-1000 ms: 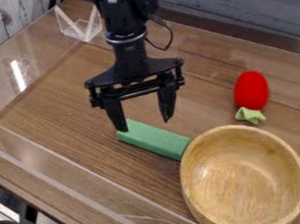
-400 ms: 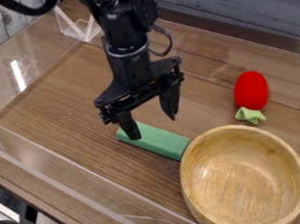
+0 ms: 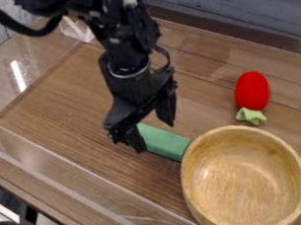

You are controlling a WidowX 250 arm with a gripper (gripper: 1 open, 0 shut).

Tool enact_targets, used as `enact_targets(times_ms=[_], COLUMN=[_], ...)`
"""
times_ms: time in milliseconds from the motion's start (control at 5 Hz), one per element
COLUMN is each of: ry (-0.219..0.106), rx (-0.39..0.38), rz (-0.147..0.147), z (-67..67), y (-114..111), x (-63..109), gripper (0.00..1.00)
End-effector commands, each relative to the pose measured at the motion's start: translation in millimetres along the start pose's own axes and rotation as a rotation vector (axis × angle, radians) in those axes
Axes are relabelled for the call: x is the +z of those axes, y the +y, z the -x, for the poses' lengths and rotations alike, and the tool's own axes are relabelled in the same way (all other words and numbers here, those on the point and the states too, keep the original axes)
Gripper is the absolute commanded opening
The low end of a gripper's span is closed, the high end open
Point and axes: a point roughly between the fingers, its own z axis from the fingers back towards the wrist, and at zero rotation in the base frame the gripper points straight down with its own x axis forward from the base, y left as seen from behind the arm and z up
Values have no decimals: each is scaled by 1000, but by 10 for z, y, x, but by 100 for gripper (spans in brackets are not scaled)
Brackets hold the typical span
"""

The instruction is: Put the green block in the brown bowl

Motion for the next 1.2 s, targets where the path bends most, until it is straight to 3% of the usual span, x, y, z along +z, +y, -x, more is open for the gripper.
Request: enact_targets(times_ms=[0,400,600,1000], ry=[-31,-109,-124,-113], rx=[13,32,59,38], rz=[33,55,43,35], z=[30,112,108,25], y=[-126,-244,-303,-244], x=[-84,-232,-262,-78], gripper=[100,100,100,100])
